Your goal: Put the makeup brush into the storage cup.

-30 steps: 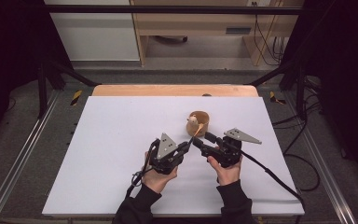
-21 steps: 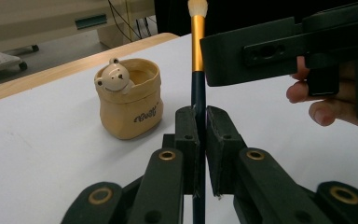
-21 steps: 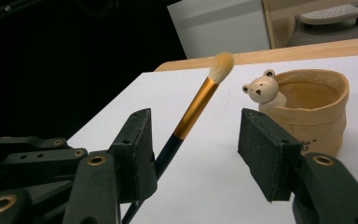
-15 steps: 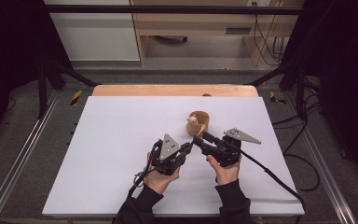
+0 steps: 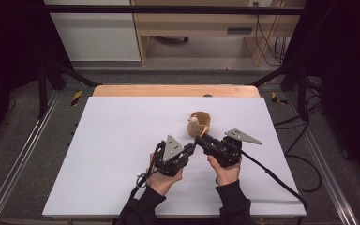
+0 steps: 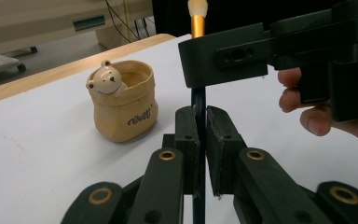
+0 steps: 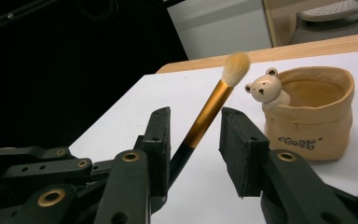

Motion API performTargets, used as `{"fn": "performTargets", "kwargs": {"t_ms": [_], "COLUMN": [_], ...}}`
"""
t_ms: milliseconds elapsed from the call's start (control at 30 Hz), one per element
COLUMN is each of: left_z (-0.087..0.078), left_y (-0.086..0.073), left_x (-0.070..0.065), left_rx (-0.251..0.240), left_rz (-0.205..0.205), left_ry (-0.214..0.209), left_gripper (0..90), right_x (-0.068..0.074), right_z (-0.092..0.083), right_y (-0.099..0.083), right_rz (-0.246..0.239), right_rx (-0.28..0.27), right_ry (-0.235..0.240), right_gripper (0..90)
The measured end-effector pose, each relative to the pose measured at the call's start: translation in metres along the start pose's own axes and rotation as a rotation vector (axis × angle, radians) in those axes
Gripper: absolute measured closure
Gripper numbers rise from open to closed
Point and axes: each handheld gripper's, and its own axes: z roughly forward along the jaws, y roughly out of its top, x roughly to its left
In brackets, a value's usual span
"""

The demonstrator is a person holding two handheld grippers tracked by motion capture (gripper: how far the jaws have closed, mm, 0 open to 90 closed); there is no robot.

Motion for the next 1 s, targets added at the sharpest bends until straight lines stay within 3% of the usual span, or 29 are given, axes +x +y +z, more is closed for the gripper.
{"fn": "performTargets", "kwargs": {"t_ms": [533,733,767,800,1000], "left_z": [0.0002,0.0011,0.0004,0.0,0.0007], "left_y": [0.0006,0.0003,0.0,0.0003,-0.0005], "left_x": [-0.0018,-0.0022,-0.0024,-0.0023,-0.001], "left_rx": [0.0,0.003,-0.004,-0.007,0.014], "left_rz": [0.006,0.006,0.007,0.005,0.012], "left_ry": [0.01,0.012,0.012,0.012,0.009], "left_gripper": [83.0,83.1,89.8,89.8,89.7], "right_x": [0.0006,0.0014,0.0014,0.0014,0.0015], "right_z": [0.0005,0.0,-0.0001,0.0,-0.0001], "right_y": [0.0002,0.0003,0.0002,0.0,-0.0018], "right_rz": [0.028,0.038,0.039,0.032,0.014], "right_rx": [0.001,-0.004,-0.003,-0.006,-0.003], "right_ry": [0.028,0.062,0.068,0.051,0.06], "right_gripper": [76.7,82.4,82.7,83.5,83.9]}}
